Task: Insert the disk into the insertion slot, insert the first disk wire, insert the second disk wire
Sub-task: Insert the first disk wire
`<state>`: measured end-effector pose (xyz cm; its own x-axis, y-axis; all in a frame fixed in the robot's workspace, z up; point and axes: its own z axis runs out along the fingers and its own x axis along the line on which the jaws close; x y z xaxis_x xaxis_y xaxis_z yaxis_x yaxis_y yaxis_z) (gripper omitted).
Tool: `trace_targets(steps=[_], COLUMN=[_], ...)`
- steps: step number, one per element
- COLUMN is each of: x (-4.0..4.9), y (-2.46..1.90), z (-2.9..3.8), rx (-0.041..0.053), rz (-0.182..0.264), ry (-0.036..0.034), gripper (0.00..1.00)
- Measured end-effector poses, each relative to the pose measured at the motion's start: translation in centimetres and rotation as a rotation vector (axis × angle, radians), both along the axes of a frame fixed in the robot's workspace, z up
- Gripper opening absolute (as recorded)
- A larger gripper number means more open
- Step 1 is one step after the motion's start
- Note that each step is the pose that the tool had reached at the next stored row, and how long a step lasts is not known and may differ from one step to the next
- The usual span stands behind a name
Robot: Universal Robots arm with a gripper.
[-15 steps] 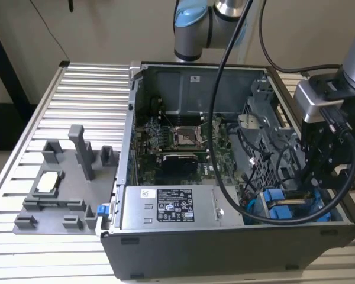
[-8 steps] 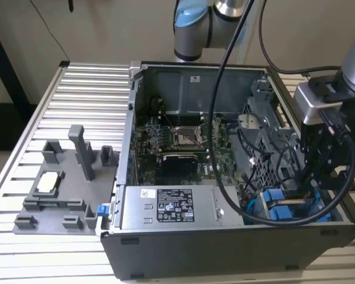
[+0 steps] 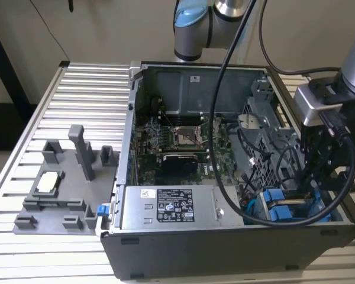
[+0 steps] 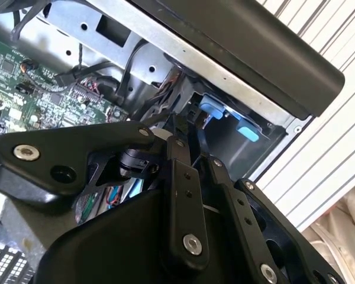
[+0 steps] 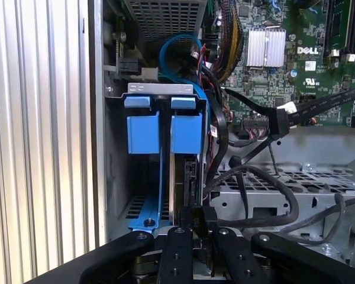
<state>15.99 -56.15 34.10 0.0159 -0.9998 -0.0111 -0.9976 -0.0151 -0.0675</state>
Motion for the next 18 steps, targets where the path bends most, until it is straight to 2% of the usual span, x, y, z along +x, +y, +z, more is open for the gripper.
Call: trace_targets(steps=[18], x=[0.01], y=[-0.15], z=[-0.79], rx=[-0.0001], rz=[0.000], ry=[0.0000], gripper=[0.19])
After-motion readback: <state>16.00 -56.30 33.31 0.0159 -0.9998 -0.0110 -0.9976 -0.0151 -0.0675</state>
